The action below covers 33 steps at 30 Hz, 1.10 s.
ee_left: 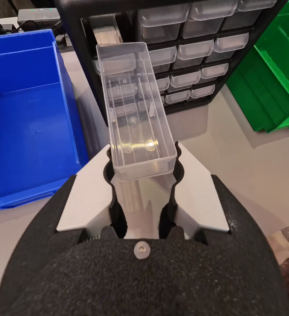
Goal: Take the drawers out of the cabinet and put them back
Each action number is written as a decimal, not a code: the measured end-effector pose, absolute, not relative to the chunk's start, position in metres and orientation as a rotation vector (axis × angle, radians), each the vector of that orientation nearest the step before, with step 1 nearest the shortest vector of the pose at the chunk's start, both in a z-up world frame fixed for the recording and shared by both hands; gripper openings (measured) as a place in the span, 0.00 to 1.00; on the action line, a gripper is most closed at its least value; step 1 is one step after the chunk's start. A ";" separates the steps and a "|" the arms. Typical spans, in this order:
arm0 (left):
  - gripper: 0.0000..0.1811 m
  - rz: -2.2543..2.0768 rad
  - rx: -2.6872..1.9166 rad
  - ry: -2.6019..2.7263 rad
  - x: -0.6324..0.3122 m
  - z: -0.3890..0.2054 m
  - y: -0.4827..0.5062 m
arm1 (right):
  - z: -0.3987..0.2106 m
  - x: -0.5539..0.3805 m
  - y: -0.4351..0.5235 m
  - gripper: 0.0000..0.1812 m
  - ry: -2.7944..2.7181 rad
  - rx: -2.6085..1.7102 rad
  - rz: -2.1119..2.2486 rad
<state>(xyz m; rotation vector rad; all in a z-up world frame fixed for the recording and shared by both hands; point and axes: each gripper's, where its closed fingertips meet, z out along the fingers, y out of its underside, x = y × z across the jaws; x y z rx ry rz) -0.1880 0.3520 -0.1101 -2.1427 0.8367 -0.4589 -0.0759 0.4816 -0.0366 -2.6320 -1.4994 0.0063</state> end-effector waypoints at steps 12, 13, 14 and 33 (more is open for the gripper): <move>0.38 -0.467 -2.151 0.814 -0.186 -0.091 0.358 | -0.036 -0.076 0.481 0.00 -1.523 -2.630 -0.094; 0.38 -0.458 -2.151 0.814 -0.187 -0.090 0.360 | -0.036 -0.076 0.481 0.00 -1.522 -2.633 -0.098; 0.38 -0.456 -2.153 0.813 -0.186 -0.089 0.361 | -0.036 -0.076 0.481 0.00 -1.520 -2.637 -0.099; 0.38 -0.550 -2.207 0.777 -0.181 -0.077 0.373 | -0.036 -0.076 0.482 0.00 -1.487 -2.639 -0.049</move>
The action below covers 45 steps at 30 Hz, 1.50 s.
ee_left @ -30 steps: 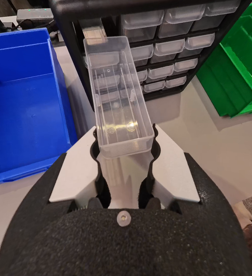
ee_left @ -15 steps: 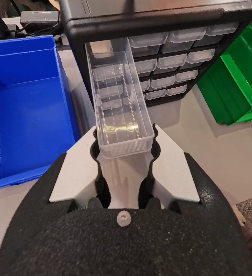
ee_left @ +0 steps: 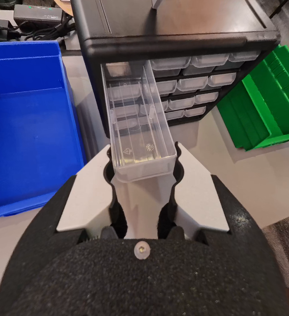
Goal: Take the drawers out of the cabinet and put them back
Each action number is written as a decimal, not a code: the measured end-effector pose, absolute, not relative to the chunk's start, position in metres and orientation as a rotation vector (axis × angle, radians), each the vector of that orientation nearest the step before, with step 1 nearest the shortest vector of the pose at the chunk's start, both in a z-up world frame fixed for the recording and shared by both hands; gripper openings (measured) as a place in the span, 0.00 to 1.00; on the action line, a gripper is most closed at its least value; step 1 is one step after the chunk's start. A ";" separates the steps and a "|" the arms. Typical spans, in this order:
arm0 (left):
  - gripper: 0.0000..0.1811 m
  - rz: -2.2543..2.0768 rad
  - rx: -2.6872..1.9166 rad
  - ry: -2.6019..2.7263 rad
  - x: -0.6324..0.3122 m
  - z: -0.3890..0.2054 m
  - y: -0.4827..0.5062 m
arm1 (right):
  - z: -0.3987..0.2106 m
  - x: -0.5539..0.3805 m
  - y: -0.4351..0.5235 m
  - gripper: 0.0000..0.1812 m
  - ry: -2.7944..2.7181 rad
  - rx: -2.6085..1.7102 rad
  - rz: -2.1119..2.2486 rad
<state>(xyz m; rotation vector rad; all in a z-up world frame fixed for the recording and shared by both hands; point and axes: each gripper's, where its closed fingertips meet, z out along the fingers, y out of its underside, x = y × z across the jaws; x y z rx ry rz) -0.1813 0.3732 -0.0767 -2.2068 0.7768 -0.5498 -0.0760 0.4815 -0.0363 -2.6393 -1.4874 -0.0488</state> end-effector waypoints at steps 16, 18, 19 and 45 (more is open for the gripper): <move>0.39 -0.520 -2.047 0.671 -0.138 -0.082 0.437 | -0.036 -0.076 0.482 0.00 -1.472 -2.650 -0.022; 0.47 -0.563 -2.006 0.658 -0.138 -0.079 0.431 | -0.036 -0.076 0.482 0.00 -1.483 -2.641 -0.027; 0.47 -0.578 -1.980 0.647 -0.141 -0.078 0.425 | -0.036 -0.076 0.482 0.00 -1.484 -2.641 -0.027; 0.12 -0.526 -1.647 0.475 -0.119 -0.087 0.451 | -0.037 -0.074 0.483 0.00 -1.456 -2.741 -0.101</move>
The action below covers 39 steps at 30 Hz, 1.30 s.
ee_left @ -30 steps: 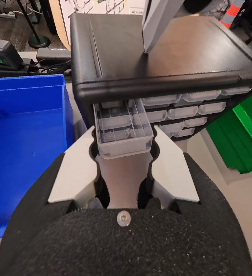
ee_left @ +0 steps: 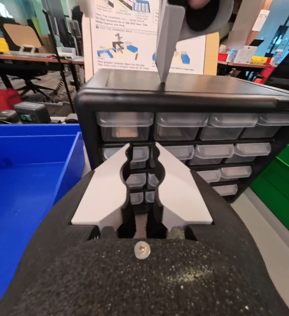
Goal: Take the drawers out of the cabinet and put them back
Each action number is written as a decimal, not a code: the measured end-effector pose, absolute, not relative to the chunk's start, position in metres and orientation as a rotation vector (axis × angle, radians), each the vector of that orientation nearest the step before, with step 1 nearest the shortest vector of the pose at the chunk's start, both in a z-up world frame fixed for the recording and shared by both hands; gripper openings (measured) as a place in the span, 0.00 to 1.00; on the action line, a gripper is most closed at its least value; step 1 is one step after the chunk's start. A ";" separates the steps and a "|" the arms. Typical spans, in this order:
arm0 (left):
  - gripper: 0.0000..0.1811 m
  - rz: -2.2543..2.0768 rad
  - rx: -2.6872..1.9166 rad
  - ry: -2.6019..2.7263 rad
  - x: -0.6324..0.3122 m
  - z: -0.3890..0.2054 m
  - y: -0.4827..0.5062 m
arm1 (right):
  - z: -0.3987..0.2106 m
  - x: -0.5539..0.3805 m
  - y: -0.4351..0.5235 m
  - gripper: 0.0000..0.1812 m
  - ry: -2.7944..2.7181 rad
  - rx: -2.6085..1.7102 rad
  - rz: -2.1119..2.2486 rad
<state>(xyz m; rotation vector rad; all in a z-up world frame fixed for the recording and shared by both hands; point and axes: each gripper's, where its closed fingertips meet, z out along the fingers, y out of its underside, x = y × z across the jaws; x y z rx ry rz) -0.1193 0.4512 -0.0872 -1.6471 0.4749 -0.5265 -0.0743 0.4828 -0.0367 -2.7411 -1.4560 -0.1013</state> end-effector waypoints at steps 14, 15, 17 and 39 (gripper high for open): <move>0.15 -0.704 -1.759 0.690 -0.219 -0.119 0.337 | -0.037 -0.074 0.483 0.00 -1.391 -2.746 0.010; 0.16 -0.764 -1.778 0.663 -0.221 -0.118 0.333 | -0.037 -0.074 0.483 0.00 -1.386 -2.745 0.015; 0.19 -0.923 -1.754 0.720 -0.210 -0.102 0.322 | -0.037 -0.075 0.483 0.00 -1.359 -2.750 0.020; 0.21 -0.683 -1.760 0.865 -0.230 -0.127 0.341 | -0.154 -0.104 0.234 0.08 -0.127 -1.919 0.186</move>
